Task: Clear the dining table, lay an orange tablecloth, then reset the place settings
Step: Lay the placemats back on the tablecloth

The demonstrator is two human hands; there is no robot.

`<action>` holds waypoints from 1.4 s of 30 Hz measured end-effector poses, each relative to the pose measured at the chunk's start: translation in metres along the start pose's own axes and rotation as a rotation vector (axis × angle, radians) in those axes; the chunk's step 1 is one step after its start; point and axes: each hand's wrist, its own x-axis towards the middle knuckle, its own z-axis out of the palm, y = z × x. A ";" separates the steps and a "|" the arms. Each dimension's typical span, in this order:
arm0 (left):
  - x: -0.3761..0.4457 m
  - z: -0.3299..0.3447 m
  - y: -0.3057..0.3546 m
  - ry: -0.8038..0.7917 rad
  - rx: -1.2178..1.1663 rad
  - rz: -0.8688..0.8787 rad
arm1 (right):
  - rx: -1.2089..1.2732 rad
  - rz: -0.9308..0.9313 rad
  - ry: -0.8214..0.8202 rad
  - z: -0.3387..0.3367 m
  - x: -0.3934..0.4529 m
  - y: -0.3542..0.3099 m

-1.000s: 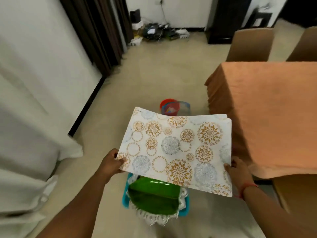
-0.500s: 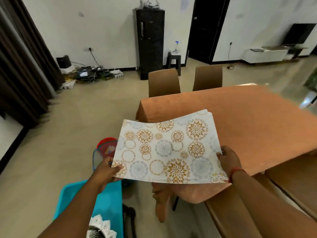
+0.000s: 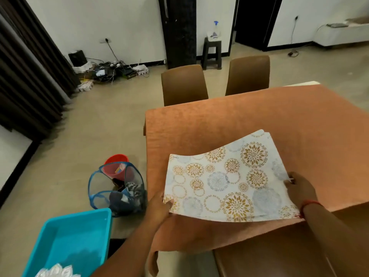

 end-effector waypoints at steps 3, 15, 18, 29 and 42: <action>0.005 0.025 0.005 0.038 0.087 -0.036 | -0.001 0.017 -0.035 0.006 0.022 0.010; 0.029 0.041 0.002 0.094 0.318 -0.298 | -0.045 0.040 -0.154 0.037 0.065 0.024; 0.030 0.042 -0.003 0.070 0.391 -0.333 | -0.055 0.038 -0.177 0.045 0.073 0.020; 0.029 0.041 -0.014 0.122 0.645 -0.184 | -0.089 0.051 -0.222 0.061 0.085 0.012; 0.018 0.047 0.003 0.177 0.713 0.121 | -0.144 0.034 -0.226 0.066 0.083 0.018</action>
